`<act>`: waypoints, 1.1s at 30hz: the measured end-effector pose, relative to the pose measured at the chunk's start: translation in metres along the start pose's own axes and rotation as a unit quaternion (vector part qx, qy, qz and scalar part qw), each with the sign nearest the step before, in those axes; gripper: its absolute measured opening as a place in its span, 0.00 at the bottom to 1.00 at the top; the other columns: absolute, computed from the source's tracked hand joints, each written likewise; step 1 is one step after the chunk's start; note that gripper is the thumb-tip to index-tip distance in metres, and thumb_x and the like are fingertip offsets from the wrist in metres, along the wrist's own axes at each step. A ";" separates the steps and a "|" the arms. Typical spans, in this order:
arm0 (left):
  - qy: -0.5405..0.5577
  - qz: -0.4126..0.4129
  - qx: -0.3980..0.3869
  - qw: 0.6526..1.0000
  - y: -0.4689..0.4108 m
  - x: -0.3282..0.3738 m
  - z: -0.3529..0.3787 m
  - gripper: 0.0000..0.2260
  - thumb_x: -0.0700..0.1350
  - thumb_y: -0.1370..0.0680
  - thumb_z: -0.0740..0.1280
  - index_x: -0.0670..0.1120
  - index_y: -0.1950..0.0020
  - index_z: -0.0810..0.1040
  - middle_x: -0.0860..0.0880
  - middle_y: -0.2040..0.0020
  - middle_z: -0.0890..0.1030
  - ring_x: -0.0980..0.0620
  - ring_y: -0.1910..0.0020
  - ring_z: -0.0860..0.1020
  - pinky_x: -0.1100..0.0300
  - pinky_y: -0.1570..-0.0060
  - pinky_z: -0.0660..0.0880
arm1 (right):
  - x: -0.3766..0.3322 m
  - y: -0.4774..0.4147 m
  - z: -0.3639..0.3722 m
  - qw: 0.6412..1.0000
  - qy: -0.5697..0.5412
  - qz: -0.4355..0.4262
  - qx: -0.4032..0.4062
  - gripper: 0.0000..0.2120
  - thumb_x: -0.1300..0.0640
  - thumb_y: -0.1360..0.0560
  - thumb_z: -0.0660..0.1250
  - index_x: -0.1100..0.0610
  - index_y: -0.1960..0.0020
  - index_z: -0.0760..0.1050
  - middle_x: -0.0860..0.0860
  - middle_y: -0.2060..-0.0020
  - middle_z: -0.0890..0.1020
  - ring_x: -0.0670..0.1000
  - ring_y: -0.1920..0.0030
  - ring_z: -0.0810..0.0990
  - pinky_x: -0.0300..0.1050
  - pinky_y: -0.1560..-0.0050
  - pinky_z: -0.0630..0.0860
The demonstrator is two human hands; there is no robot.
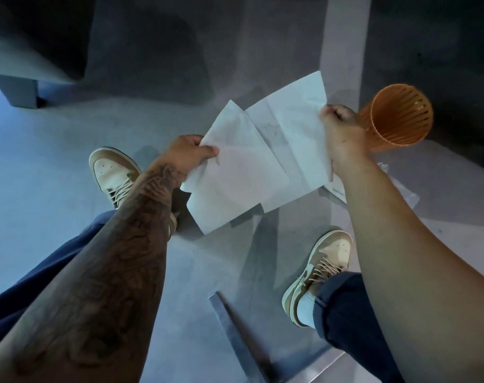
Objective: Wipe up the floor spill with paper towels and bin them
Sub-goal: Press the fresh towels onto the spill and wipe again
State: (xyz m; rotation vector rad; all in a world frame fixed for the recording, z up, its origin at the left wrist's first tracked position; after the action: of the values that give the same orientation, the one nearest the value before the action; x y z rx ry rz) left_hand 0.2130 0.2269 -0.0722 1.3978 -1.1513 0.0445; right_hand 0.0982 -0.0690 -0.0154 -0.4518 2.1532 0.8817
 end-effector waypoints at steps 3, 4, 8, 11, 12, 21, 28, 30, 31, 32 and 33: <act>0.036 -0.024 0.056 0.997 0.001 -0.011 -0.020 0.04 0.44 0.34 0.73 0.48 0.60 0.84 0.40 0.52 0.86 0.36 0.51 0.84 0.39 0.46 0.80 | -0.010 0.006 -0.003 0.998 -0.059 0.005 0.005 0.08 0.44 0.23 0.67 0.47 0.58 0.77 0.37 0.62 0.82 0.44 0.57 0.82 0.44 0.53 0.80; 0.054 -0.032 0.067 0.996 0.000 -0.015 -0.024 0.06 0.45 0.37 0.72 0.47 0.62 0.85 0.40 0.53 0.86 0.36 0.52 0.84 0.39 0.47 0.81 | -0.017 0.007 -0.003 0.998 -0.048 -0.025 0.008 0.07 0.45 0.24 0.68 0.47 0.57 0.77 0.40 0.60 0.83 0.44 0.57 0.82 0.45 0.53 0.81; 0.124 -0.050 0.039 0.990 0.005 -0.010 -0.016 0.06 0.41 0.29 0.70 0.43 0.54 0.85 0.38 0.50 0.85 0.36 0.50 0.84 0.39 0.47 0.81 | -0.050 0.020 0.010 0.985 -0.064 -0.155 0.037 0.05 0.54 0.26 0.71 0.54 0.53 0.80 0.49 0.60 0.84 0.42 0.61 0.79 0.43 0.58 0.78; 0.190 -0.064 0.024 0.979 0.003 -0.002 -0.005 0.11 0.40 0.25 0.70 0.38 0.44 0.81 0.38 0.48 0.85 0.37 0.53 0.84 0.43 0.54 0.83 | -0.068 0.043 0.049 0.972 -0.042 -0.229 -0.030 0.05 0.61 0.28 0.74 0.55 0.53 0.81 0.43 0.60 0.81 0.36 0.62 0.78 0.32 0.58 0.75; 0.217 -0.065 0.016 0.974 0.003 0.001 -0.001 0.12 0.39 0.25 0.69 0.37 0.42 0.80 0.37 0.47 0.85 0.38 0.55 0.84 0.45 0.58 0.83 | -0.070 0.052 0.063 0.967 -0.028 -0.247 -0.065 0.06 0.62 0.29 0.74 0.54 0.54 0.81 0.43 0.58 0.82 0.36 0.59 0.79 0.31 0.56 0.75; 0.379 -0.038 -0.089 0.920 0.014 0.021 0.011 0.33 0.68 0.20 0.52 0.42 0.35 0.79 0.39 0.42 0.84 0.40 0.47 0.84 0.47 0.50 0.82 | -0.052 0.085 0.103 0.910 0.158 -0.346 -0.162 0.06 0.62 0.32 0.70 0.53 0.56 0.82 0.44 0.52 0.82 0.47 0.48 0.78 0.47 0.48 0.78; 0.217 -0.085 -0.034 0.972 0.004 0.007 0.009 0.21 0.53 0.26 0.72 0.41 0.40 0.80 0.39 0.46 0.85 0.39 0.51 0.84 0.45 0.49 0.81 | -0.032 0.094 0.119 0.893 0.214 -0.294 -0.265 0.14 0.39 0.30 0.70 0.48 0.53 0.82 0.41 0.36 0.74 0.44 0.34 0.69 0.41 0.37 0.70; 0.210 -0.099 -0.055 0.971 0.005 0.004 0.013 0.23 0.54 0.28 0.73 0.43 0.38 0.81 0.39 0.45 0.85 0.37 0.46 0.84 0.41 0.44 0.79 | -0.033 0.091 0.115 0.911 0.180 -0.276 -0.247 0.18 0.35 0.26 0.64 0.49 0.51 0.79 0.41 0.39 0.74 0.43 0.38 0.73 0.41 0.39 0.73; 0.207 -0.102 -0.060 0.971 0.006 0.003 0.014 0.23 0.54 0.29 0.74 0.43 0.38 0.81 0.40 0.45 0.85 0.37 0.45 0.83 0.40 0.43 0.79 | -0.034 0.088 0.113 0.916 0.176 -0.281 -0.224 0.17 0.37 0.24 0.63 0.50 0.48 0.78 0.42 0.40 0.74 0.43 0.41 0.74 0.43 0.40 0.75; 0.205 -0.104 -0.068 0.971 0.006 0.002 0.017 0.24 0.54 0.30 0.74 0.44 0.37 0.80 0.40 0.44 0.85 0.37 0.44 0.83 0.39 0.42 0.78 | -0.034 0.085 0.111 0.919 0.176 -0.285 -0.210 0.16 0.40 0.22 0.63 0.50 0.44 0.77 0.42 0.40 0.74 0.43 0.42 0.75 0.45 0.41 0.76; 0.206 -0.108 -0.078 0.969 0.007 0.002 0.020 0.25 0.53 0.30 0.75 0.44 0.37 0.80 0.40 0.44 0.85 0.37 0.43 0.82 0.39 0.41 0.77 | -0.033 0.083 0.111 0.919 0.180 -0.286 -0.206 0.16 0.42 0.21 0.63 0.50 0.40 0.76 0.43 0.38 0.75 0.44 0.41 0.75 0.46 0.40 0.76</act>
State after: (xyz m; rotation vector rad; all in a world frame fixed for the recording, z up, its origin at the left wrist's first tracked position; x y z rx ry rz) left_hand 0.1979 0.2118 -0.0710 1.2900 -0.6401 0.0833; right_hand 0.1301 0.0692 -0.0064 -1.4710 1.9517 0.9513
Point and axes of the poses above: each hand's wrist, its own y-axis away from the middle knuckle, its own z-axis out of the palm, x = y × z, the point moved 8 cm from there along -y, towards the middle knuckle
